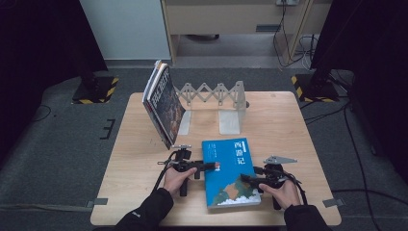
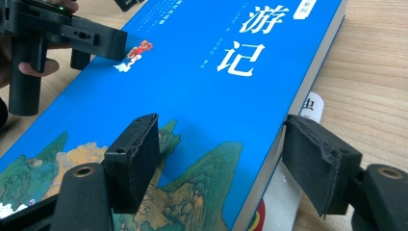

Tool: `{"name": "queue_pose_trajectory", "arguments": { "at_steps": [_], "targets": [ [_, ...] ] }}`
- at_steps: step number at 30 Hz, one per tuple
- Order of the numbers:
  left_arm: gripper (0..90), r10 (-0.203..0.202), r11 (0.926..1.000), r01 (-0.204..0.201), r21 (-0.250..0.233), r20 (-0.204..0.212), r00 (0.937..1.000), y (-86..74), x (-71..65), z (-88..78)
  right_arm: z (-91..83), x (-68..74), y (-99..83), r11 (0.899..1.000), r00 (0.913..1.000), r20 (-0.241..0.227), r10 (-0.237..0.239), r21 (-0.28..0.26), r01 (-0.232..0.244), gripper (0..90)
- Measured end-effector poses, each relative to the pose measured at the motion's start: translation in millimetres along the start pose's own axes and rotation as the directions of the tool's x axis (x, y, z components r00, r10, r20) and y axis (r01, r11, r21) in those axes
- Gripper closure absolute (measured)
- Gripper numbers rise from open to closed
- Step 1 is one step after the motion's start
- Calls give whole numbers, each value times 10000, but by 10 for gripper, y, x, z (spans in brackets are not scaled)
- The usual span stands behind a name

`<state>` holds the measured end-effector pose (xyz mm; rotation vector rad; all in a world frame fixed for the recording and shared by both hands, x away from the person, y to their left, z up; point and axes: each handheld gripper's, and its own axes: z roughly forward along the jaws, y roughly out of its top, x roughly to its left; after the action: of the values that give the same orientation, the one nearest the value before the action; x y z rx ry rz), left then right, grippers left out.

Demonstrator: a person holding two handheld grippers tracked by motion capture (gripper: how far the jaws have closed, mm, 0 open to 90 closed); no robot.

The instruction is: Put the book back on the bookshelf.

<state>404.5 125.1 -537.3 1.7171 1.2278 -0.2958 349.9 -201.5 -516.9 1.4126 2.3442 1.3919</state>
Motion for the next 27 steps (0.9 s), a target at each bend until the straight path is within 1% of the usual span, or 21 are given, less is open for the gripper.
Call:
{"name": "queue_pose_trajectory", "arguments": {
  "at_steps": [2,4,5,6,9,10,11,13,16,20,21,22,24,25,26,27],
  "targets": [
    [278,50,9998,-52,185,107,9999,27,17,3,0,-3,0,10000,10000,-10,-27,-4,27,297],
    [277,74,9984,-92,556,339,9994,77,37,11,-1,-6,-2,10000,10000,-27,-48,-13,48,298],
    [276,158,9977,-183,650,389,9991,90,44,15,-1,-7,-3,10000,10000,-36,-63,-22,63,298],
    [275,153,9973,-188,708,486,9987,101,52,19,-1,-7,-4,10000,10000,-35,-79,-32,79,298],
    [270,108,9983,-142,572,597,9982,111,68,43,2,-4,-8,9999,10000,-22,-82,-77,82,298],
    [265,119,9987,-146,479,576,9983,109,66,53,4,-4,-9,9999,9999,-40,-104,-78,103,298],
    [264,233,9987,-257,435,567,9981,105,60,62,6,-5,-8,9999,9999,-52,-122,-84,122,297],
    [263,295,9987,-315,399,499,9983,101,50,66,6,-5,-8,9999,9999,-64,-143,-84,142,298],
    [271,294,9986,-316,426,523,9982,108,42,49,7,-11,-5,9998,9998,-124,-182,-69,181,298],
    [323,395,9988,-417,264,781,9962,125,14,7,2,-17,-2,9997,9995,-208,-233,-39,232,301],
    [332,367,9989,-391,240,931,9950,124,-1,8,0,-18,-2,9996,9994,-229,-264,-31,263,302],
    [340,446,9986,-471,228,1016,9938,124,-14,15,-3,-22,-1,9994,9991,-265,-342,-3,342,304],
    [340,477,9980,-521,351,1145,9923,127,-30,34,-4,-21,-1,9991,9985,-335,-424,8,424,307],
    [340,492,9973,-552,476,1177,9918,133,-31,39,-3,-18,-1,9989,9982,-363,-478,-12,478,307],
    [338,512,9970,-575,512,1169,9918,137,-33,45,-2,-16,-3,9985,9978,-377,-552,-21,551,307],
    [336,511,9969,-577,538,1178,9917,140,-35,49,-1,-13,-3,9986,9979,-371,-530,-13,529,308]
  ]
}}
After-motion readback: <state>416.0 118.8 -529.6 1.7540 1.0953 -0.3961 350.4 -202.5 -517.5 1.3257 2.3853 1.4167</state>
